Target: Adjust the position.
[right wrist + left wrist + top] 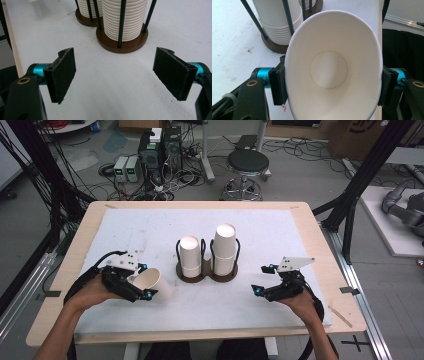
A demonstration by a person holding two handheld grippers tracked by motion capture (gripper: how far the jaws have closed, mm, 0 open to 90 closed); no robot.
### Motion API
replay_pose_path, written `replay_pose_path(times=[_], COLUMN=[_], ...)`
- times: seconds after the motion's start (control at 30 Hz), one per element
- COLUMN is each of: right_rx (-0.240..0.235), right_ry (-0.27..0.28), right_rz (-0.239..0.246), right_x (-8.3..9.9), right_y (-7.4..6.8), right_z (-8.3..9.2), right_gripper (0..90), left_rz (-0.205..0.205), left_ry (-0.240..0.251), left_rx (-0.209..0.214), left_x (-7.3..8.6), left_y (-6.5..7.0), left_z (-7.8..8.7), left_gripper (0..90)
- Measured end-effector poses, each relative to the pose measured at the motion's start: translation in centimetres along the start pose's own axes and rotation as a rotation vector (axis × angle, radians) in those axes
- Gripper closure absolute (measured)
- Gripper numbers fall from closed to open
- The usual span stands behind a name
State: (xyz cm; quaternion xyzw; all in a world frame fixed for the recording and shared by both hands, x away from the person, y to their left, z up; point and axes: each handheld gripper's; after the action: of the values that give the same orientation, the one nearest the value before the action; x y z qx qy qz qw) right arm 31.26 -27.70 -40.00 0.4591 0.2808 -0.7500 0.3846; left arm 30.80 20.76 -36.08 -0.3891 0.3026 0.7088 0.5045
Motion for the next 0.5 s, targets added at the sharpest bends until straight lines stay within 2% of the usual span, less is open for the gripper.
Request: replay_pose_path(times=[0.5], right_rx=[0.000], right_ry=[0.003], right_rz=[0.000], right_x=[-0.06], right_y=[-0.16], right_z=[-0.05], right_gripper=[19.0], left_rz=[-0.004], left_ry=[-0.010], left_rx=[-0.007], left_x=[0.08], left_y=[-0.05], left_z=[0.13], left_gripper=[29.2])
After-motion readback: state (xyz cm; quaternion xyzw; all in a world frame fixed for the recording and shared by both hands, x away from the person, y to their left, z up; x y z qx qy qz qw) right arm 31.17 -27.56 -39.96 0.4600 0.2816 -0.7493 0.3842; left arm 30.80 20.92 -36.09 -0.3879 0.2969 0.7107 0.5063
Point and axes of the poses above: each handheld gripper's, and its own axes: z roughly backward along the jaws, x roughly out of its underside, y roughly to its right, and after that the axes turned 11 degrees about y, right-handed
